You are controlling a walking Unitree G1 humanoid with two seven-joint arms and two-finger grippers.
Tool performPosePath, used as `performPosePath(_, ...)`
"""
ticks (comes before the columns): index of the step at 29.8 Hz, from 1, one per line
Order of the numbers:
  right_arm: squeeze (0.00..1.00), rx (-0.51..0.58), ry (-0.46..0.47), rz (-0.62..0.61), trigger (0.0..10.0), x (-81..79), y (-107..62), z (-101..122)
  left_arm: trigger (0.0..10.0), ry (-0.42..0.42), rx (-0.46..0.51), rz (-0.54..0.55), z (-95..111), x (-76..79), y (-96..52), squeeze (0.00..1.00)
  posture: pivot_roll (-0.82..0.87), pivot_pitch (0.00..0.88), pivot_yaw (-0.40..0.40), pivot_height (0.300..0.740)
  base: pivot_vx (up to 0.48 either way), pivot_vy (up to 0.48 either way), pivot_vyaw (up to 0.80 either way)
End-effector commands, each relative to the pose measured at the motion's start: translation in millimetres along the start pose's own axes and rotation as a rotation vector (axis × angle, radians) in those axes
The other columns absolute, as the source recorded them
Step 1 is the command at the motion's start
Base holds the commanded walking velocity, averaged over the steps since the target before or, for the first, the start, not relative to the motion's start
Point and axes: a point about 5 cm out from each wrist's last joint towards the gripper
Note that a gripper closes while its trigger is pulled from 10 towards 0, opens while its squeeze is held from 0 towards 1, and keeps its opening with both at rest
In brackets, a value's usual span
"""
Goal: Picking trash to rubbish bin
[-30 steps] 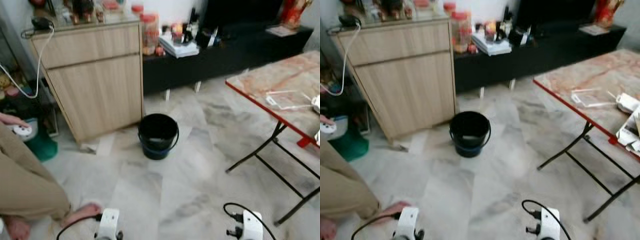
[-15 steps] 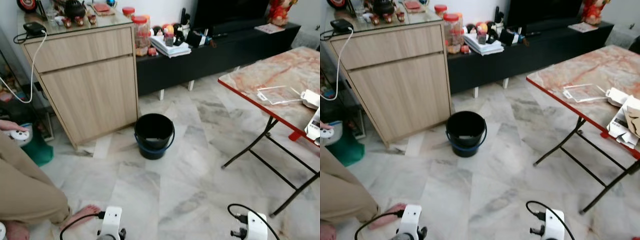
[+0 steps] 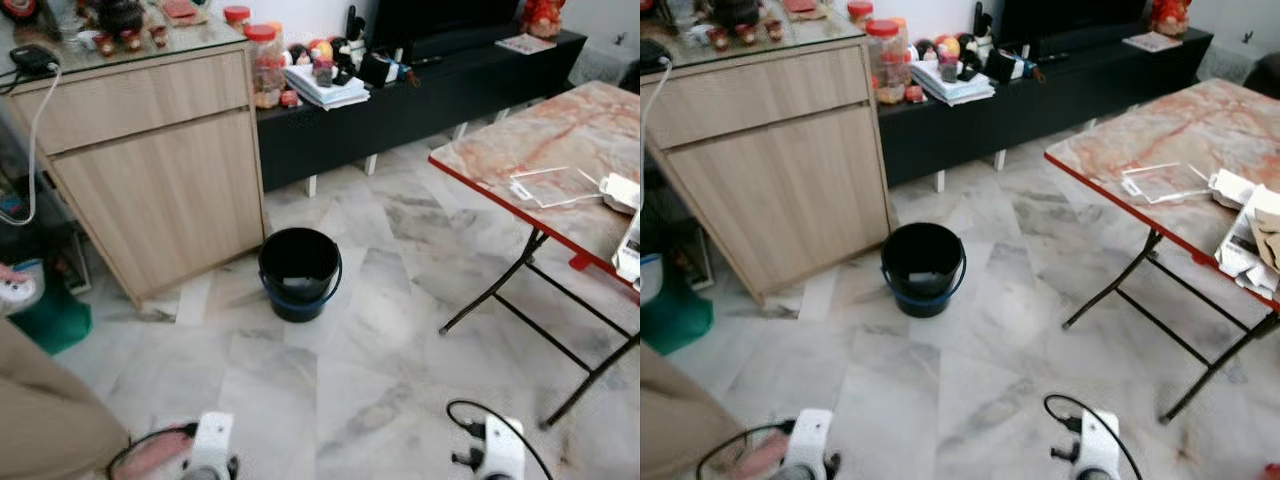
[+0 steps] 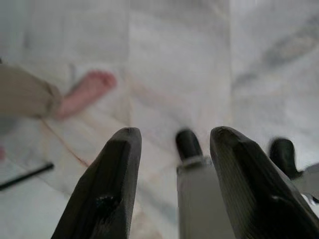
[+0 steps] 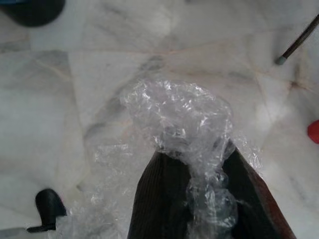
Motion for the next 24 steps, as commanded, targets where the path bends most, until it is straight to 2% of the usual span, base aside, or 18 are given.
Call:
performPosePath(1, 0.0, -0.001, 0.003, -0.029, 10.0, 7.9, -0.7, 0.3, 10.0, 0.009, -0.007, -0.022, 0.5, 9.0, 0.0, 0.0, -0.1, 0.054, -0.019, 0.74, 0.409, 0.0, 0.0)
performPosePath(24, 0.0, 0.027, 0.016, -0.051, 10.0, 7.8, -0.4, 3.4, 10.0, 0.038, -0.015, -0.021, -2.2, 5.2, -0.2, 0.0, -0.1, 0.028, 0.005, 0.74, 0.416, 0.0, 0.0)
Point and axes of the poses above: a point about 5 cm out from each wrist's last joint towards the gripper, its own y axis pointing out of the wrist towards the gripper, its own z axis along the axis of the wrist's last joint, x = y × z, and after that the axes turned 14 degrees about y, right-handed
